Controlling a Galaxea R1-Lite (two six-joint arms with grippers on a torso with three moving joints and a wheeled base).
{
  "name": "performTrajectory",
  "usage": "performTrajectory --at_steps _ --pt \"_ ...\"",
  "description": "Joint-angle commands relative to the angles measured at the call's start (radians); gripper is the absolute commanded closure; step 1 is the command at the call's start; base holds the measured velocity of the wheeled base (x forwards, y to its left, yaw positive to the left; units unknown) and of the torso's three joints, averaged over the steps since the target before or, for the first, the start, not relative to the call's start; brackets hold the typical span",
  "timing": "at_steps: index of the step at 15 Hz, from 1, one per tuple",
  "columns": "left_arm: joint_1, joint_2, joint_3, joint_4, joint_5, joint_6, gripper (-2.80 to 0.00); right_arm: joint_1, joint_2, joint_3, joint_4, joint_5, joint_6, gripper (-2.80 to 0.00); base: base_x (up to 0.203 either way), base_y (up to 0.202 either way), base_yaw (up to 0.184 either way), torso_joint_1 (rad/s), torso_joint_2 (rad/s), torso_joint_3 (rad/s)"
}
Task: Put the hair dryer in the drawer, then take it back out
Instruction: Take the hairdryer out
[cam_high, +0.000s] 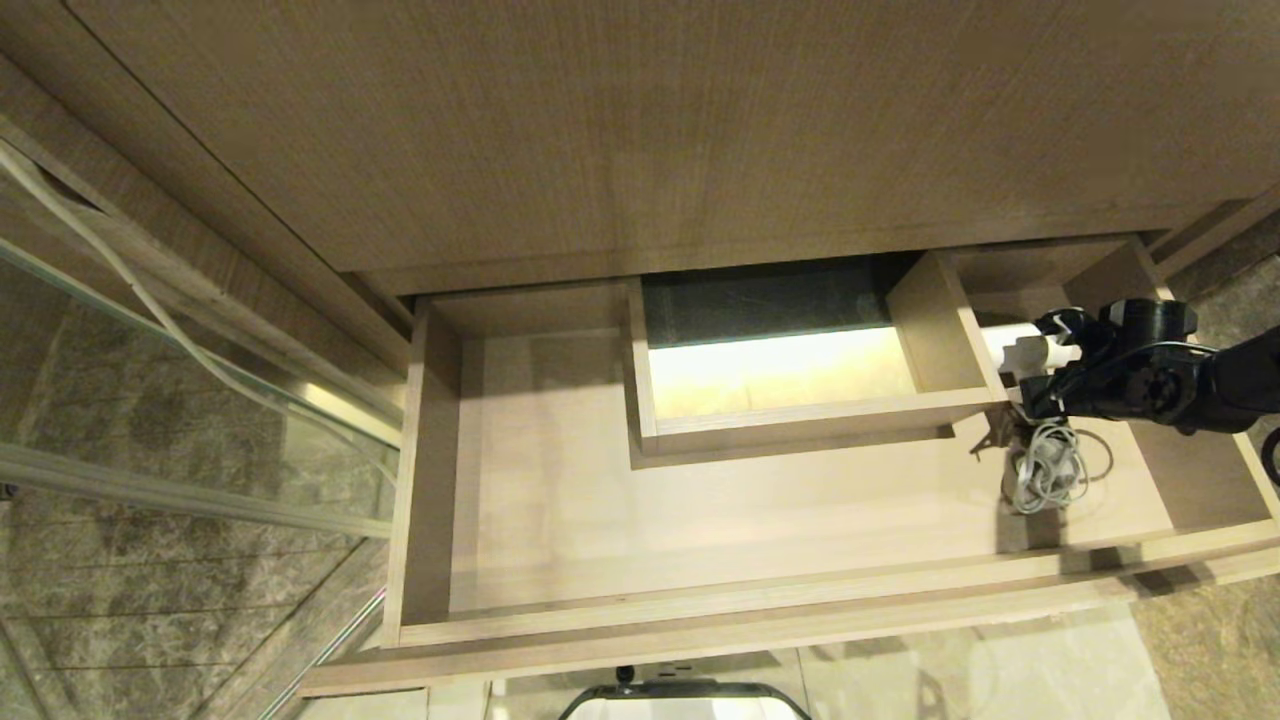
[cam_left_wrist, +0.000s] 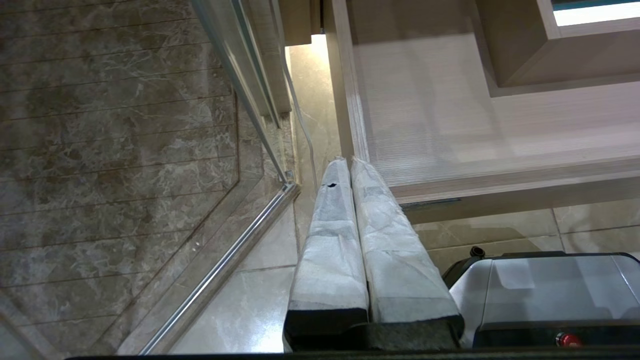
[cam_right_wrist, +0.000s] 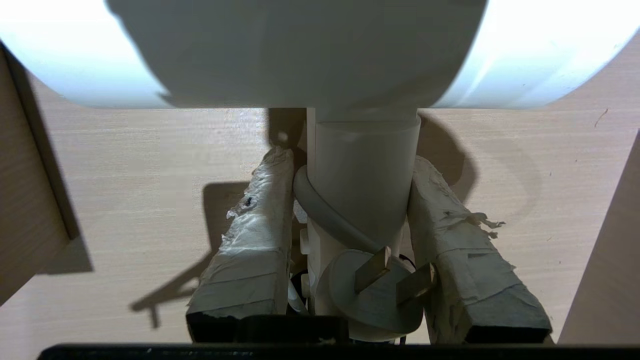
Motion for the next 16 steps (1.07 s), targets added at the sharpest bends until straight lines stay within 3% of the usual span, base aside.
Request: performTrajectory --at_steps 1,7,12,16 --pt "0.000 0.000 0.000 0.000 -0.001 0.000 0.00 0.000 -0.028 0.001 0.001 0.002 -0.002 0.00 0.000 0.000 0.000 0.000 0.00 0.000" --pt "0.000 0.000 0.002 0.000 -0.001 0.000 0.00 0.000 -0.185 0.066 0.008 0.004 -0.020 0.00 0.000 0.000 0.000 0.000 0.00 0.000" --pt "0.000 0.000 0.000 0.000 -0.001 0.000 0.00 0.000 -0.335 0.207 0.025 -0.010 -0.098 0.00 0.000 0.000 0.000 0.000 0.00 0.000" --pt "0.000 0.000 0.002 0.000 -0.001 0.000 0.00 0.002 -0.463 0.252 0.079 -0.101 -0.115 0.00 0.000 0.000 0.000 0.000 0.00 0.000"
